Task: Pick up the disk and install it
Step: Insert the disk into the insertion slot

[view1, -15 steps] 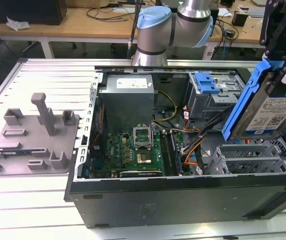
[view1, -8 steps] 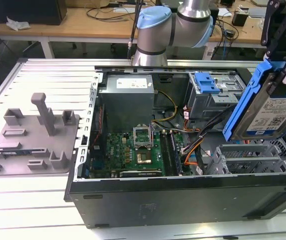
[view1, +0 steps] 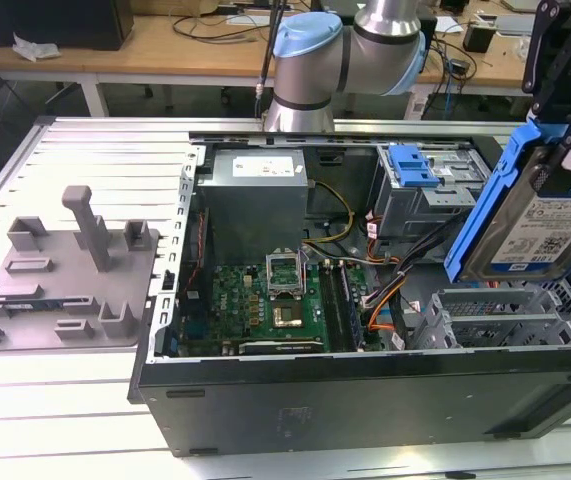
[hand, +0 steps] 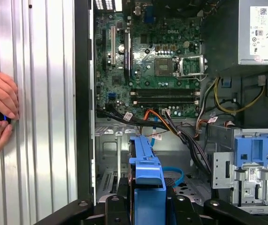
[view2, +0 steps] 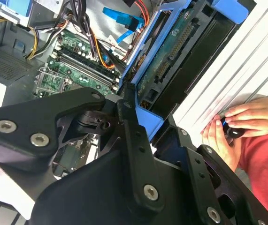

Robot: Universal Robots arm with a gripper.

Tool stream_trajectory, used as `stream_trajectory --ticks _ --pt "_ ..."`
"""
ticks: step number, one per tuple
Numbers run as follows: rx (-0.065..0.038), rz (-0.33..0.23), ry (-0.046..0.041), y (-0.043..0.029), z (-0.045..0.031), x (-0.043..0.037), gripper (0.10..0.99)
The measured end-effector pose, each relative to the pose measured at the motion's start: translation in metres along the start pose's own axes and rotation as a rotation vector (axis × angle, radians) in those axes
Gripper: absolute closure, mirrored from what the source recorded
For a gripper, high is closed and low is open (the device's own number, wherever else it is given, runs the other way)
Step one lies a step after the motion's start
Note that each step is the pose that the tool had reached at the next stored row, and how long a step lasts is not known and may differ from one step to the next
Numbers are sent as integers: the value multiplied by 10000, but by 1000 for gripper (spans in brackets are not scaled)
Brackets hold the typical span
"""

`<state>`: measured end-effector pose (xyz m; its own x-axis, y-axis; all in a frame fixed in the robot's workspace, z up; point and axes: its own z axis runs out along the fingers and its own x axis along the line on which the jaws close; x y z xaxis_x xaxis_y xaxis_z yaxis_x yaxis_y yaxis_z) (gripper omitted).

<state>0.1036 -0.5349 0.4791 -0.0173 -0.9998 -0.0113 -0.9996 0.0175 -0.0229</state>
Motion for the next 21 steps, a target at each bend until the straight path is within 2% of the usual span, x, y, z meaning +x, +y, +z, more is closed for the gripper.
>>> stream_trajectory --ticks 7,12,15,17,21 --pt "0 0 1 0 8 0 722" --pt "-2 -255 -6 1 18 1 722" --pt "-3 -262 -2 -18 62 50 722" --pt "-3 -284 -5 -18 99 54 722" --pt "-3 -293 -5 -20 108 56 722"
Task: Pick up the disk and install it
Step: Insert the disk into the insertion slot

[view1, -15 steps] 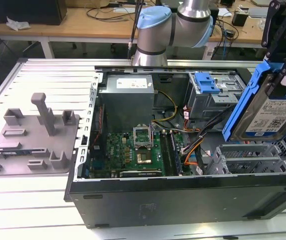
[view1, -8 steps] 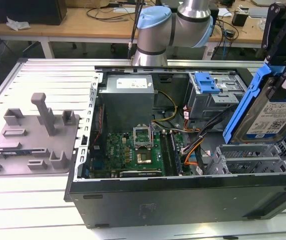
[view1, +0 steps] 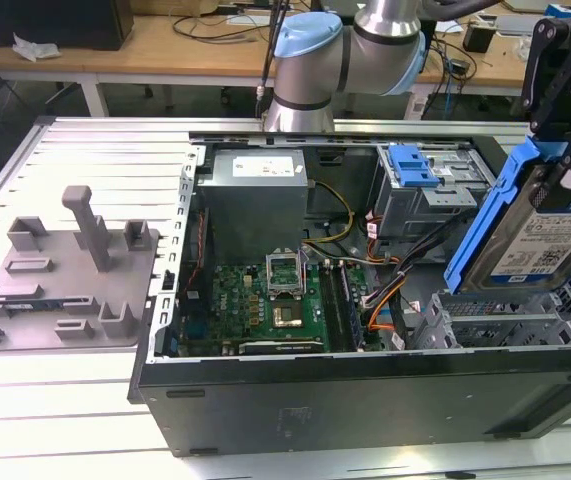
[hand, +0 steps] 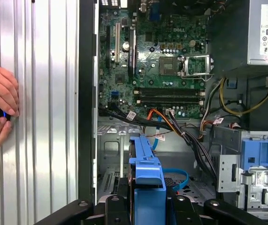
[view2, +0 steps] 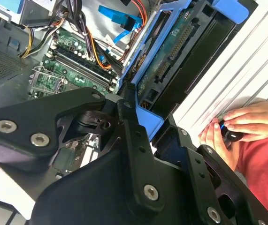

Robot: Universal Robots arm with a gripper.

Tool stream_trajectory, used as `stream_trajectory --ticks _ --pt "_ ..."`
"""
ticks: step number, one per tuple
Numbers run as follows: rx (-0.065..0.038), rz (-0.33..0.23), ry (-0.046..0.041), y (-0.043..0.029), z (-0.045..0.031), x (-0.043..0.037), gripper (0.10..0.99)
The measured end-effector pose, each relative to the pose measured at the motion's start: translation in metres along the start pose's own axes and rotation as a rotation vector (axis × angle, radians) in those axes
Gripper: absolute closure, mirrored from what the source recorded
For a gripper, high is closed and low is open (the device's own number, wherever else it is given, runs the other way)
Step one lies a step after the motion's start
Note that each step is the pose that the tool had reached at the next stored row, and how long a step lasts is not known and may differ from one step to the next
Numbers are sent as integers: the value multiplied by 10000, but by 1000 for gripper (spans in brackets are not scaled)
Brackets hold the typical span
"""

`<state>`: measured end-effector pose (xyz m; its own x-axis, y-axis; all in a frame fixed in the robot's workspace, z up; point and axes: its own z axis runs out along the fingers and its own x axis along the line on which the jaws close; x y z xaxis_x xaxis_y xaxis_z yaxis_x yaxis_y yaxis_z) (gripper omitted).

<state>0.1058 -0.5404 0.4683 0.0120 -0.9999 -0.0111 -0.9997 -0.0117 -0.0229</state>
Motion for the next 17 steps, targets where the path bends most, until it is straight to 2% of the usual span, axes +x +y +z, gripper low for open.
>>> stream_trajectory --ticks 17 --pt "0 -16 -1 -7 71 15 722"
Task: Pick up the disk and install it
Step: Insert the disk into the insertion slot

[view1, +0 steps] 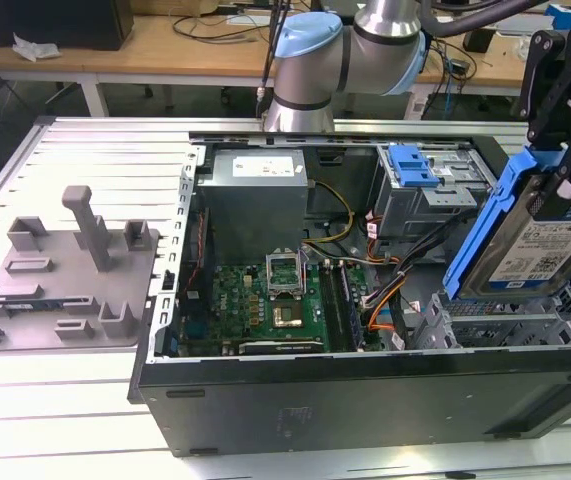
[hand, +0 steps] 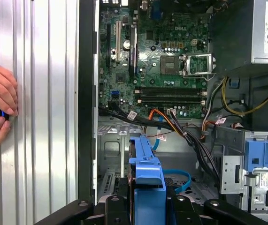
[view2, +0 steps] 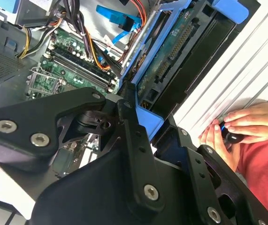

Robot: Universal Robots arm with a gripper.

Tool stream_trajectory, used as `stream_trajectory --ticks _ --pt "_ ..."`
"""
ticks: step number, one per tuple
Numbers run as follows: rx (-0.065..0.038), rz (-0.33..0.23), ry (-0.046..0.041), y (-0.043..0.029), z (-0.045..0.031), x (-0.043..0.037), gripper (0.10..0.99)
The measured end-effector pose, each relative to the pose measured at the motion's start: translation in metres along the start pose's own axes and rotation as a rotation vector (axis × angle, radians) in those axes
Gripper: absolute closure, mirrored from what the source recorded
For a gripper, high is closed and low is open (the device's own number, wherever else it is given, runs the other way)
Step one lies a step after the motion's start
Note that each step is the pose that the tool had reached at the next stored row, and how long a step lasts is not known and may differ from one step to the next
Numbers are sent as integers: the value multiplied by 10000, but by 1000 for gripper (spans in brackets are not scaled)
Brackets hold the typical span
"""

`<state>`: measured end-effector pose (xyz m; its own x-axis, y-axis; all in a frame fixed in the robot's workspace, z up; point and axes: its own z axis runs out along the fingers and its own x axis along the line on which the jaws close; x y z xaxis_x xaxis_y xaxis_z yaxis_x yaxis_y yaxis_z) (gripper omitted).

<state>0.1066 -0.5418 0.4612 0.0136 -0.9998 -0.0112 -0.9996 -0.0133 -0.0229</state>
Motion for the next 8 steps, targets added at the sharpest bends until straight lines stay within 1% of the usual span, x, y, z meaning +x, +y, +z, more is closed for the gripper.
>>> stream_trajectory --ticks 8 --pt "0 0 0 -2 33 17 722"
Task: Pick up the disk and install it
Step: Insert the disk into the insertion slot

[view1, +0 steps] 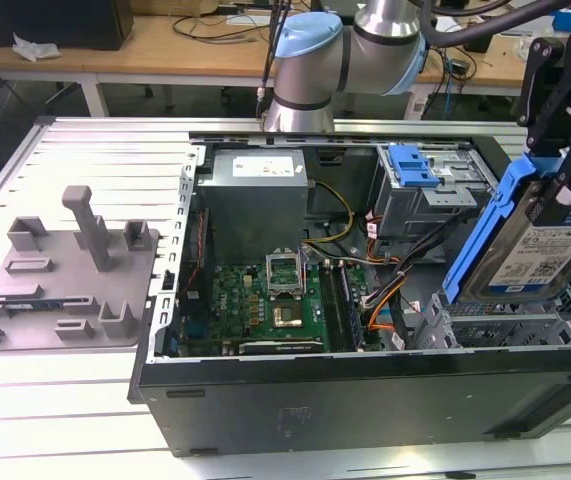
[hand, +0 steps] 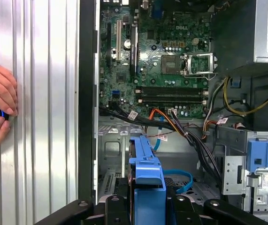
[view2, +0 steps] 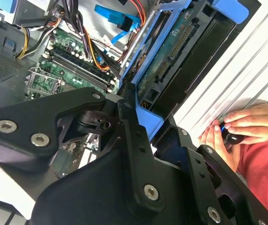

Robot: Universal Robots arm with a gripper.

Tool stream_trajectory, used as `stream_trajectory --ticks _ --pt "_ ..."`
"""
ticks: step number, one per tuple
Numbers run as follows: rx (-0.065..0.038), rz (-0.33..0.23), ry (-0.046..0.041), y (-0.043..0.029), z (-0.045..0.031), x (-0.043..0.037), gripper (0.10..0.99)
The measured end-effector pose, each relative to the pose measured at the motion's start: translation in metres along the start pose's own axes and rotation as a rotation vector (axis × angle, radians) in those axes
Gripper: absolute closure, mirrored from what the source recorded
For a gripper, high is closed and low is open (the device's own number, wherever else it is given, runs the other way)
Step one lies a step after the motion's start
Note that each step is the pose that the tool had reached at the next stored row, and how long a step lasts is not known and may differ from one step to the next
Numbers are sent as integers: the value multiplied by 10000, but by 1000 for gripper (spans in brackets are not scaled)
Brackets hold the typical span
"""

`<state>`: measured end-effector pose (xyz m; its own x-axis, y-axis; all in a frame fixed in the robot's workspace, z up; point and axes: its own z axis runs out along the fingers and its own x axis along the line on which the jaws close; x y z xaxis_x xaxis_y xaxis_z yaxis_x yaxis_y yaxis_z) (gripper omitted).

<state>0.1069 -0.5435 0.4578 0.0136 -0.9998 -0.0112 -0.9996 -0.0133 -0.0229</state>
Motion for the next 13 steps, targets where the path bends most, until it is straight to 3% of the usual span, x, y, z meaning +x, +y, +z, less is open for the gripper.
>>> stream_trajectory --ticks 13 --pt "0 0 -2 -2 47 21 722"
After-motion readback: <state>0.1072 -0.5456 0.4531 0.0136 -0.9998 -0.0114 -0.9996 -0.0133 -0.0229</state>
